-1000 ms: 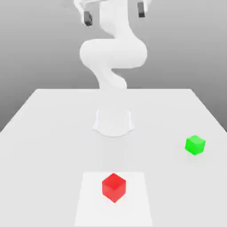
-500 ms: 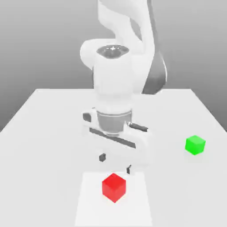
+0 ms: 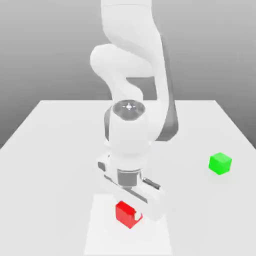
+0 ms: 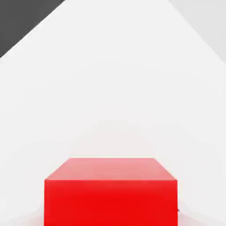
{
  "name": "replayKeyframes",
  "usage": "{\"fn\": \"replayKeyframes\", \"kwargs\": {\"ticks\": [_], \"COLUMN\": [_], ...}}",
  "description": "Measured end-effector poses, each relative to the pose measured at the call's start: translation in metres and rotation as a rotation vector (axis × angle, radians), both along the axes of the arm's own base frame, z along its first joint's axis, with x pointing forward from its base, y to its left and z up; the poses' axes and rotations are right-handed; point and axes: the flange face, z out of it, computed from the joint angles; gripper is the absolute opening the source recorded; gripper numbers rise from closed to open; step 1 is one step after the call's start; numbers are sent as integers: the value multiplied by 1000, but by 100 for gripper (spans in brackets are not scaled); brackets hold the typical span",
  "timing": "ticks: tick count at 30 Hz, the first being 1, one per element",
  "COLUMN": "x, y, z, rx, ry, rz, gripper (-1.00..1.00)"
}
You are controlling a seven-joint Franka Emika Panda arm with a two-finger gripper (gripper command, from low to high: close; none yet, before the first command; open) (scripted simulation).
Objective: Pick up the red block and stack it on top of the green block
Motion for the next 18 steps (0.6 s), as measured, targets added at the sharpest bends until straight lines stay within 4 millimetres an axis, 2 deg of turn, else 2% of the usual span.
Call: {"fn": "replayKeyframes", "kwargs": {"ticks": [4,10,14,18], "x": [-1,-24,-53,-88], "y": [0,102,163,211], "z": [38,57,66,73], "rx": [0,33,47,51], "ry": [1,3,3,2], "rz": [-1,328,560,775], "gripper": [-100,-100,-100,-100]}}
